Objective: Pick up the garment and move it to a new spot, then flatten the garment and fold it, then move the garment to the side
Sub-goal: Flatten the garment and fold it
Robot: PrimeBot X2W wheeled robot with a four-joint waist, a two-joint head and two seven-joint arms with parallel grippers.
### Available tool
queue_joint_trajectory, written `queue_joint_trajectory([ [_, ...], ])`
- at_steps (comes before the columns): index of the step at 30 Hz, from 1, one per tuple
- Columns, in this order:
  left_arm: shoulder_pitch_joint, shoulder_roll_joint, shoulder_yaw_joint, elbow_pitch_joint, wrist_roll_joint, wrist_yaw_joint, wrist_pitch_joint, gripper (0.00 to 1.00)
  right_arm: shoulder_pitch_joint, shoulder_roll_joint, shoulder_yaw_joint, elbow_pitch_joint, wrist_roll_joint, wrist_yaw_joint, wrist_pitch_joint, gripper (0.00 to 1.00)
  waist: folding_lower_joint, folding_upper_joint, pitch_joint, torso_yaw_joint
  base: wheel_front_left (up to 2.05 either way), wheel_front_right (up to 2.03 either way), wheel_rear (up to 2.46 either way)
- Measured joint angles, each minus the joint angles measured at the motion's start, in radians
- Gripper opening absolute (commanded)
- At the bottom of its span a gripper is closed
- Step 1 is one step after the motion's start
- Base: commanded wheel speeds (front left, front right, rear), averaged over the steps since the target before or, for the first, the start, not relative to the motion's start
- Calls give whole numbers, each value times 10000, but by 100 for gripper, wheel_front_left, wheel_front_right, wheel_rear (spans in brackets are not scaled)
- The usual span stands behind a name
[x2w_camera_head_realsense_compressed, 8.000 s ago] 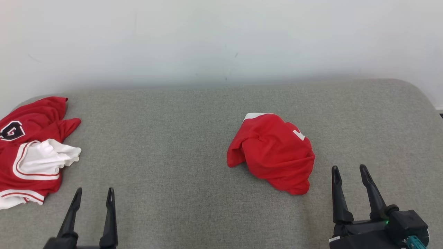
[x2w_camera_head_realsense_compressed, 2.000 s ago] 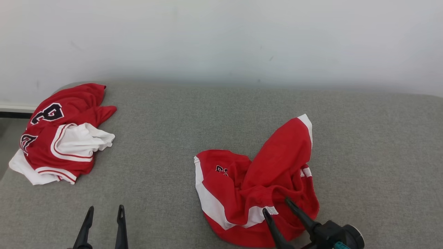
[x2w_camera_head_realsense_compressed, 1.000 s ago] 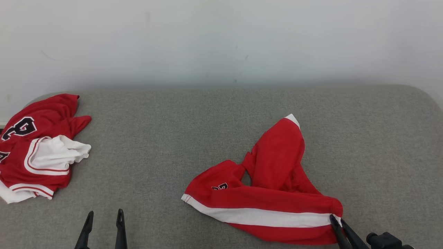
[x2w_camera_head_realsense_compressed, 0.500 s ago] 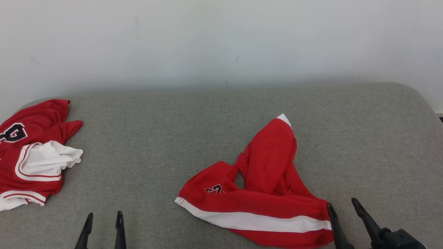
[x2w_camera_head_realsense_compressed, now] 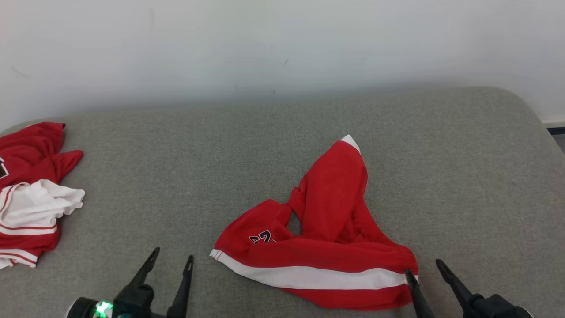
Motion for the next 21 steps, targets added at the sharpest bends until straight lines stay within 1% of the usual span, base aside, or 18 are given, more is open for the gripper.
queue_joint_trajectory([
  [5, -1104, 577, -1524, 1208, -663, -15, 2, 100, -509, -362, 725, 395, -59, 0, 0, 100, 1, 1, 418, -149, 0, 0, 0],
  [9, -1876, 821, -2324, 2015, -1191, -15, 0, 100, -910, -587, 1218, 692, 73, 0, 0, 100, 1, 1, 753, -259, 0, 0, 0],
  [14, -2539, 961, -3221, 2828, -1868, -15, 0, 100, -1270, -844, 1770, 811, 286, 0, 0, 100, 2, 1, 1101, -362, 0, 0, 0],
  [21, -3033, 1009, -4121, 3513, -2581, -15, 0, 100, -1367, -1060, 2299, 857, 629, 0, 0, 100, 1, 1, 1277, -386, 0, 0, 0],
])
